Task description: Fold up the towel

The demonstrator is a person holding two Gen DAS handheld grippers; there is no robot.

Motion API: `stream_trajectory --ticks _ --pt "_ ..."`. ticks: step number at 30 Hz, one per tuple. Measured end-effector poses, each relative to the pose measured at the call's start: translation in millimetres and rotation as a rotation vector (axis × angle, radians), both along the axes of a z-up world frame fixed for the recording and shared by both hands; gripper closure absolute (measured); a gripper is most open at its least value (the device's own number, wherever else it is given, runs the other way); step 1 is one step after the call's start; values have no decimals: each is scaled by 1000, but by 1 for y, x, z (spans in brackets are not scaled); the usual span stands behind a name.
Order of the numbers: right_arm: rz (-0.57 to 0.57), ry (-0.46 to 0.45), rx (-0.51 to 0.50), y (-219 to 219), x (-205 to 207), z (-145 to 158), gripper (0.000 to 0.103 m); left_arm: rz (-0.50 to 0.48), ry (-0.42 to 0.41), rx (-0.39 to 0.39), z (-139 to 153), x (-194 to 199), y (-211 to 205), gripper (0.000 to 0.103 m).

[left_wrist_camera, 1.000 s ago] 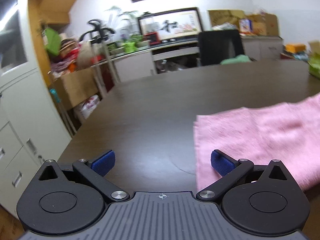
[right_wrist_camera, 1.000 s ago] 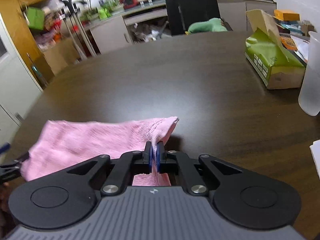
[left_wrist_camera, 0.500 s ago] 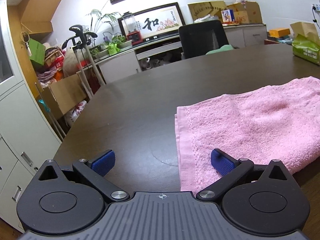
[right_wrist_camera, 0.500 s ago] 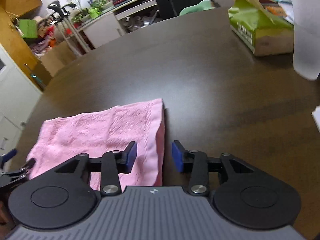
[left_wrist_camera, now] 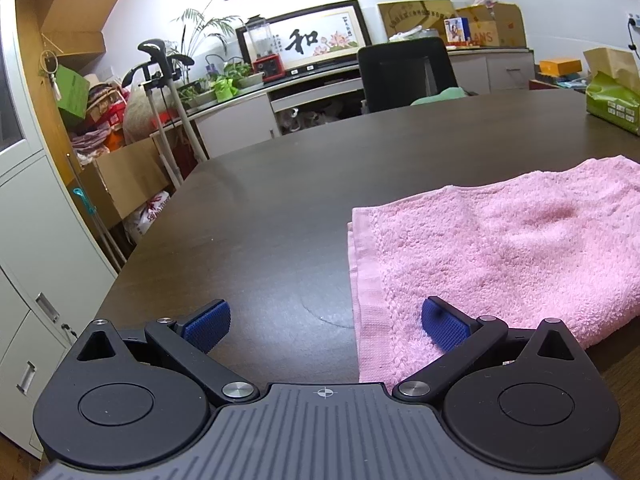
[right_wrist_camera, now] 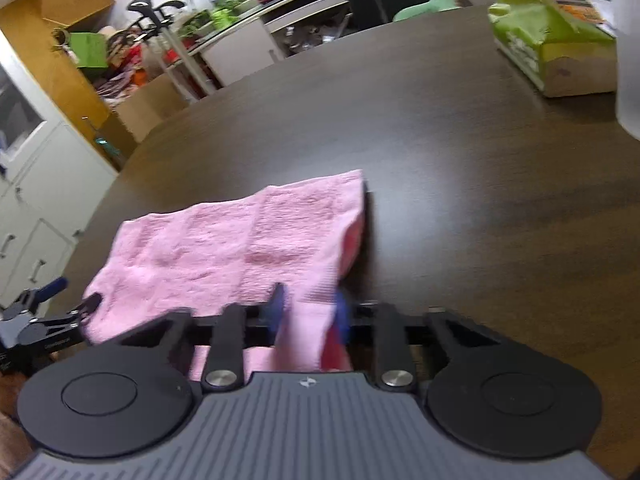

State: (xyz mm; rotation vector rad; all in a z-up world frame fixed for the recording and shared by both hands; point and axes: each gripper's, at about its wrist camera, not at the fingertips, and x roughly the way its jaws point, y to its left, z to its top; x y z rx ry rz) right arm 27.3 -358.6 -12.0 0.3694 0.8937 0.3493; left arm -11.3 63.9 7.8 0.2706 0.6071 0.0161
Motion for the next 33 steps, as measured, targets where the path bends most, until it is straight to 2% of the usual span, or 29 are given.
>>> stream_trajectory --ticks 5,8,14,16,20,24,28,33 --pt "-29 -54 3 3 -8 6 98 3 2 -6 0 0 1 0" --pt "-27 -104 18 7 -12 23 98 7 7 -18 0 1 2 0" --pt "57 -172 46 32 -14 59 98 21 11 -35 1 2 4 0" --pt "95 -179 54 48 -11 67 98 64 3 -57 6 4 13 0" --pt "165 -181 82 81 0 75 98 167 -47 -70 17 3 33 0" --pt "224 -163 92 119 16 75 98 249 -84 -133 28 -1 62 0" --pt "293 -131 83 162 28 69 97 306 -75 -173 30 -2 83 0" --pt "350 -88 67 201 35 57 97 309 -53 -184 32 -1 86 0"
